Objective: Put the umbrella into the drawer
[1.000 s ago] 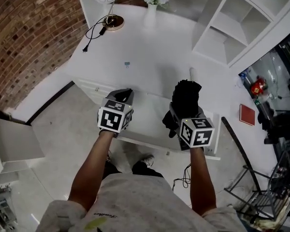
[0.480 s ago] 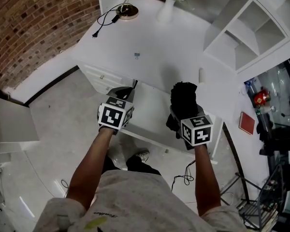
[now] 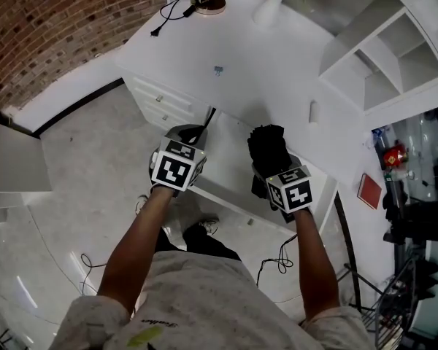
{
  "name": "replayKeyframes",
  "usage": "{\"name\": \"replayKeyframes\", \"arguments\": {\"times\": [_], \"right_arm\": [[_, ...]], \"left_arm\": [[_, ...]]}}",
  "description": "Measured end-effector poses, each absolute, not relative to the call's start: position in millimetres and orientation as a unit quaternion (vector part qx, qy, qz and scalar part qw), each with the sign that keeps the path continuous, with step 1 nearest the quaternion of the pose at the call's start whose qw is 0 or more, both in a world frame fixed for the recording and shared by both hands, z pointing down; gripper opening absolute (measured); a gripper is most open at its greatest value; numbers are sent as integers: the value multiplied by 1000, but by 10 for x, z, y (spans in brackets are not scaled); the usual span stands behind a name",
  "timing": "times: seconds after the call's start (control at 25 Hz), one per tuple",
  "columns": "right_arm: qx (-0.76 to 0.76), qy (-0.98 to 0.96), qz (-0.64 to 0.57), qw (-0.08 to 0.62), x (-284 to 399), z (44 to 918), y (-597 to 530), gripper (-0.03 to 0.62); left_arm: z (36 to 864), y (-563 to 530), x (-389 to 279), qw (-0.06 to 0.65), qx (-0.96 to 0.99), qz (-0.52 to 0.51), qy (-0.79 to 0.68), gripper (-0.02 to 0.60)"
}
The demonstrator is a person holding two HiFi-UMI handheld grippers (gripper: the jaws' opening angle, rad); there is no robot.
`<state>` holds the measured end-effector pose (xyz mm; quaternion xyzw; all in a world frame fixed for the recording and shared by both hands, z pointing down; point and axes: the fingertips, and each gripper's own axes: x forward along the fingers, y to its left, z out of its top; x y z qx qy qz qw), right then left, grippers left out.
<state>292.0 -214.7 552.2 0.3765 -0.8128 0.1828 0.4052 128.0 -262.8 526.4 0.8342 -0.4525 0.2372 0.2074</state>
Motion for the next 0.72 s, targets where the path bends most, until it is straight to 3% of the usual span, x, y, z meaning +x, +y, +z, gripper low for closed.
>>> {"name": "replayKeyframes", "arguments": {"times": [0.72], "right_arm": [[241,-772,235,539,2598,6274,-1898,253]], "left_arm": [[5498,-2585,1225,199,838,248,-443,-3]]}}
